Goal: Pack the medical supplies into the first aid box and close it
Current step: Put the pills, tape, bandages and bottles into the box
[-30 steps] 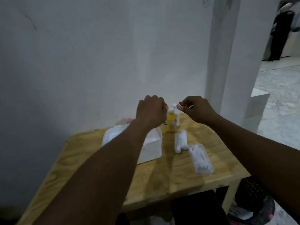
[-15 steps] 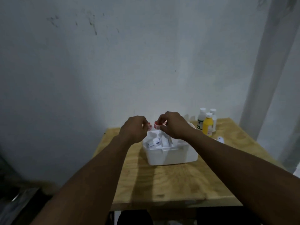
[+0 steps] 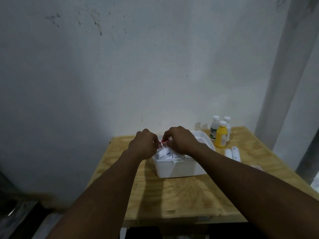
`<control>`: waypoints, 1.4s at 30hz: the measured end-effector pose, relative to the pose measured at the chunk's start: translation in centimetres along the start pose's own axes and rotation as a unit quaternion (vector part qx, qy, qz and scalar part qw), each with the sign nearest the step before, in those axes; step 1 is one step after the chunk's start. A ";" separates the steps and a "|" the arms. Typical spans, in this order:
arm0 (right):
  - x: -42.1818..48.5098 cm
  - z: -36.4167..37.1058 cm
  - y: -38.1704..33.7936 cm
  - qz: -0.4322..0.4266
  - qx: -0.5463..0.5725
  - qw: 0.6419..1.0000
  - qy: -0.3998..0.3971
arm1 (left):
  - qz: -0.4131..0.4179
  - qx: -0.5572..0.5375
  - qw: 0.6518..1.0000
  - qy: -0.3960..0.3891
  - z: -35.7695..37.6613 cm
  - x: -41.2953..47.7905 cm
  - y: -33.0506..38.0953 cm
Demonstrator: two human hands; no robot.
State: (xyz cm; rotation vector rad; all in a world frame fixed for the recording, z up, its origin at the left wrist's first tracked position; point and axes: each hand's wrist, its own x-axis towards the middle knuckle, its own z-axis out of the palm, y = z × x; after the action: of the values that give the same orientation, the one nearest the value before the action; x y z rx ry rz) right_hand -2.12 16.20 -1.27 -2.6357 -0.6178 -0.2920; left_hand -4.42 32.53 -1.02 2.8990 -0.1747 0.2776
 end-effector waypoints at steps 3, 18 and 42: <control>0.1 0.3 0.0 0.002 -0.043 0.999 0.010 | -0.009 -0.022 1.000 0.002 0.1 0.0 -0.2; 0.0 0.5 0.6 0.024 0.017 0.999 0.041 | -0.014 -0.059 0.998 0.028 0.2 -0.5 -0.4; -5.5 -7.3 7.1 0.158 0.054 0.974 0.150 | -0.228 -0.327 0.917 0.034 3.1 -2.3 1.0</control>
State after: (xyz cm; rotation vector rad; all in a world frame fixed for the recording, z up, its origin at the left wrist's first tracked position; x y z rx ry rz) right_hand -4.44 5.07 1.19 -2.4651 -0.1093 -0.5293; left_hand -6.22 31.08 -4.26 2.1746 0.3549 0.1853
